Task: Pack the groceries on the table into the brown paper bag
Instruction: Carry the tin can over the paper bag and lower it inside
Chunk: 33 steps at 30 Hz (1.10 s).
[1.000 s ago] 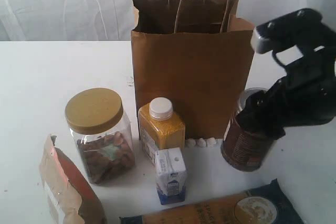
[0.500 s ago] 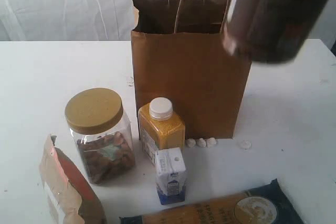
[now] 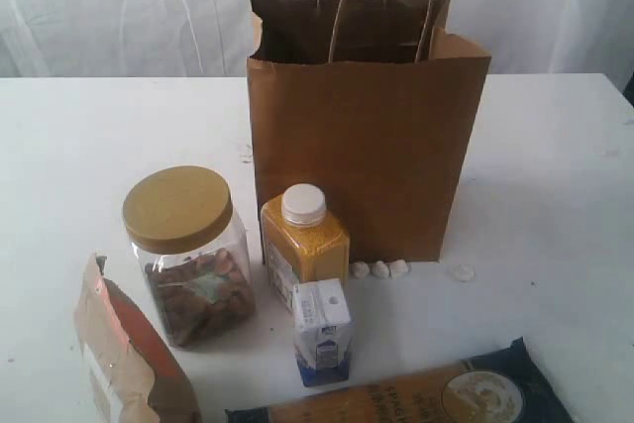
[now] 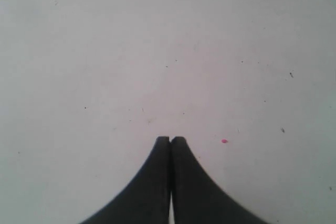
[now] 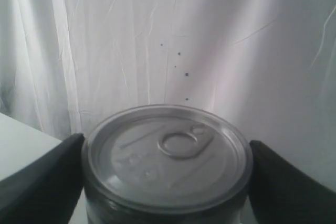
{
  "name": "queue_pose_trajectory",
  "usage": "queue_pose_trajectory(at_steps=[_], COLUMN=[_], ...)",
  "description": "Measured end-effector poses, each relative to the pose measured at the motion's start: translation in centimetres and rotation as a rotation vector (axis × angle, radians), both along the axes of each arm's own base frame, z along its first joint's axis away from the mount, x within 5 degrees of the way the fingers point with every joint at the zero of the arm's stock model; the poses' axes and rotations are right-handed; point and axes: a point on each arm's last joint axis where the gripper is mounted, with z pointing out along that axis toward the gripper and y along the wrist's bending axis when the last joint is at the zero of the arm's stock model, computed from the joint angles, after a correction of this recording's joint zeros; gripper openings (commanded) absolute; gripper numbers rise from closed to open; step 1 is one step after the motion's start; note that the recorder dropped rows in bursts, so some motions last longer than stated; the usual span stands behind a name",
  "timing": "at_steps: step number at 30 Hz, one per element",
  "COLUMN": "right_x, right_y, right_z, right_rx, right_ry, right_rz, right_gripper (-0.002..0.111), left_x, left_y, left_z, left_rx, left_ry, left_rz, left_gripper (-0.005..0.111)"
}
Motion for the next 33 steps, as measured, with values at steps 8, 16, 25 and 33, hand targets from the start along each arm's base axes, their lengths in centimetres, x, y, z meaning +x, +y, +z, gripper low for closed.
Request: queue_pose_trajectory(at_steps=[8,16,25,33], right_x=[4.4,5.9,6.9,5.8], right_y=[2.5,3.5,3.8,3.1], right_z=[-3.5,-5.2,-4.8,-2.8], right_rx=[0.012,0.028,0.086,0.127], right_ry=[0.119,0.191,0.095,-0.022], right_rz=[0.017,0.028,0.012,0.004], right_gripper=[0.045,0.045,0.045,0.045], left_x=[0.0,0.0,0.0,0.0], left_y=[-0.1,-0.1,-0.1,-0.1], left_z=[0.0,0.0,0.0,0.0], left_rx=[0.0,0.0,0.0,0.0], left_ry=[0.0,0.0,0.0,0.0], left_rz=[-0.03,-0.031,-0.031,-0.031], left_gripper=[0.0,0.0,0.0,0.0])
